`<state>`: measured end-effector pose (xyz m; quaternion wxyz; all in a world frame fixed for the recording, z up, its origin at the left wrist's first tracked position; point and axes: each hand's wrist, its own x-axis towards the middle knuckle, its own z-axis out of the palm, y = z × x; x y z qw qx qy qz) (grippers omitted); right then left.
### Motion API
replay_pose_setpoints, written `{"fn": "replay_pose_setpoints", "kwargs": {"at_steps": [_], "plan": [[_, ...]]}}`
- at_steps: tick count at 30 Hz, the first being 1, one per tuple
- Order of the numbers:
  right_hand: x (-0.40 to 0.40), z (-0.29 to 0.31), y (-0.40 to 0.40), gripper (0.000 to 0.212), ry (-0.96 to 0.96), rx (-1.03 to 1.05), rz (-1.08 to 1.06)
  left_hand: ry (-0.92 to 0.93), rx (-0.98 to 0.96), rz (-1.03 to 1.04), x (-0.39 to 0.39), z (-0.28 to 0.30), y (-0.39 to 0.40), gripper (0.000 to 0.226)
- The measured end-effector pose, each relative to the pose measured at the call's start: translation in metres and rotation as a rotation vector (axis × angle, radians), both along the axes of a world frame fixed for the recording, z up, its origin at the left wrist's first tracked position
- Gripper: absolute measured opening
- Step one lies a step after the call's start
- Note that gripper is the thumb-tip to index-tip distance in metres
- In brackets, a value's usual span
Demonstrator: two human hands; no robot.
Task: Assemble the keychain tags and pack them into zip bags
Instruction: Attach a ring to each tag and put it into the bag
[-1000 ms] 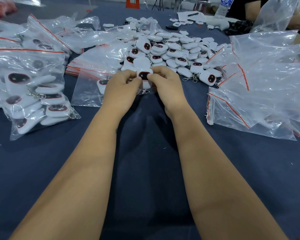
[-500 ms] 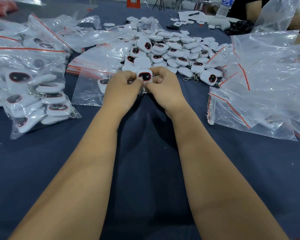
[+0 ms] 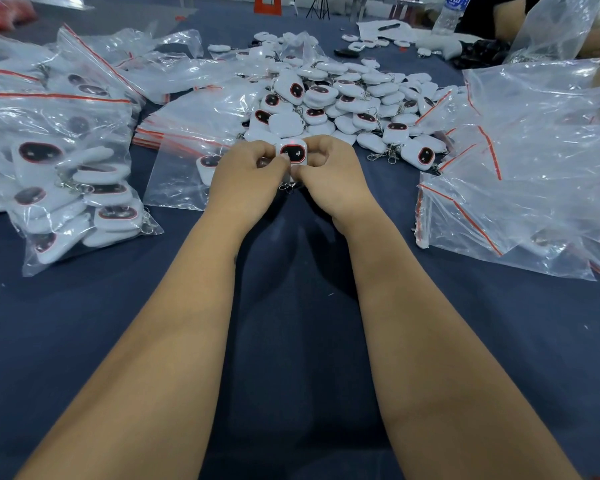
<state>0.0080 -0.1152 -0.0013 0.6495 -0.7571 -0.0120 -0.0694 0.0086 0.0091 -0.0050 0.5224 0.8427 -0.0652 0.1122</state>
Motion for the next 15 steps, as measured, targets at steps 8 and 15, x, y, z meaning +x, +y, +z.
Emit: {"fn": "replay_pose_setpoints", "kwargs": {"at_steps": [8, 15], "plan": [[0.0015, -0.0009, 0.002, 0.02, 0.007, 0.038, -0.01, -0.016, 0.041, 0.016, 0.0017, -0.001, 0.0003, 0.023], [0.0005, -0.0003, 0.0013, 0.019, -0.024, 0.012, -0.021, -0.021, 0.06, 0.013, 0.0023, -0.0017, 0.0001, 0.022]]}}
